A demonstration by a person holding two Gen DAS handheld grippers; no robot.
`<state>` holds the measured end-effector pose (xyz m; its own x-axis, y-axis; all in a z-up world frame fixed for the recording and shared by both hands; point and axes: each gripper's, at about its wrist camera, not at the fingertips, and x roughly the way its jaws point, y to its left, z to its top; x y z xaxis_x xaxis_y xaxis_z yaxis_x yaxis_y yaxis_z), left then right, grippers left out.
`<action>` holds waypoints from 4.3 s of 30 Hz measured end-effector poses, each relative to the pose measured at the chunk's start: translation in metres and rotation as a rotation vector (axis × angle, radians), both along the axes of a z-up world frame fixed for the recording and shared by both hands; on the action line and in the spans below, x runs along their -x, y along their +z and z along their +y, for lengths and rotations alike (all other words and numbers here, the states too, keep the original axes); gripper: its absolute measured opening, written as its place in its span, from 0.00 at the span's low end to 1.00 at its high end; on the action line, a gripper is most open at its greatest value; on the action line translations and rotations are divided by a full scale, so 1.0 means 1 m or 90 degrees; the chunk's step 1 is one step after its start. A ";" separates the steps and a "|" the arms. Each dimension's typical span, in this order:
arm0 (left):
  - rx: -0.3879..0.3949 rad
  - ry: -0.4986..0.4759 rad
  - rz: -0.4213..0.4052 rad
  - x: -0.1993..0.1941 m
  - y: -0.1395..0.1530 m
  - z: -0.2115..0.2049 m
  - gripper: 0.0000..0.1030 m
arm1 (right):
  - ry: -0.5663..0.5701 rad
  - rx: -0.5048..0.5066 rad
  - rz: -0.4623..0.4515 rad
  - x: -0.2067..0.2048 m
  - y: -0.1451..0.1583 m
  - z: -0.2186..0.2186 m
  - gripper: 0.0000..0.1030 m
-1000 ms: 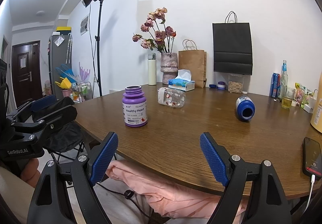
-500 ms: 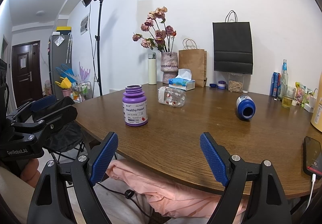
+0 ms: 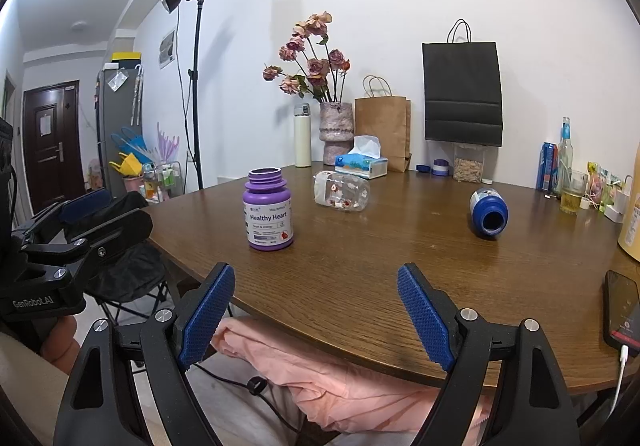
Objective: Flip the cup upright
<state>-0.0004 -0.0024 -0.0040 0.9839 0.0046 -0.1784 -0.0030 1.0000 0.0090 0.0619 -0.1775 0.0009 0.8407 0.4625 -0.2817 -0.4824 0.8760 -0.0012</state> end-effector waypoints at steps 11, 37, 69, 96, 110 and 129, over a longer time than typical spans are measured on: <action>0.001 0.000 0.001 -0.001 -0.006 0.000 1.00 | -0.001 0.002 -0.001 0.001 -0.002 0.000 0.85; 0.011 -0.002 -0.019 -0.016 0.012 0.011 1.00 | 0.009 0.020 0.005 -0.023 0.008 -0.001 0.85; 0.256 -0.171 0.531 -0.401 0.021 0.092 0.99 | 0.144 0.242 0.251 -0.385 0.005 0.133 0.66; 0.241 -0.214 0.530 -0.495 0.008 0.050 0.95 | 0.128 -0.014 0.312 -0.357 0.013 0.075 0.81; -0.038 -0.224 0.596 -0.500 -0.002 -0.011 0.55 | 0.018 0.026 0.263 -0.333 0.033 0.002 0.82; -0.027 -0.335 0.233 -0.368 0.144 -0.042 0.56 | 0.302 -0.358 0.376 -0.377 0.117 0.000 0.84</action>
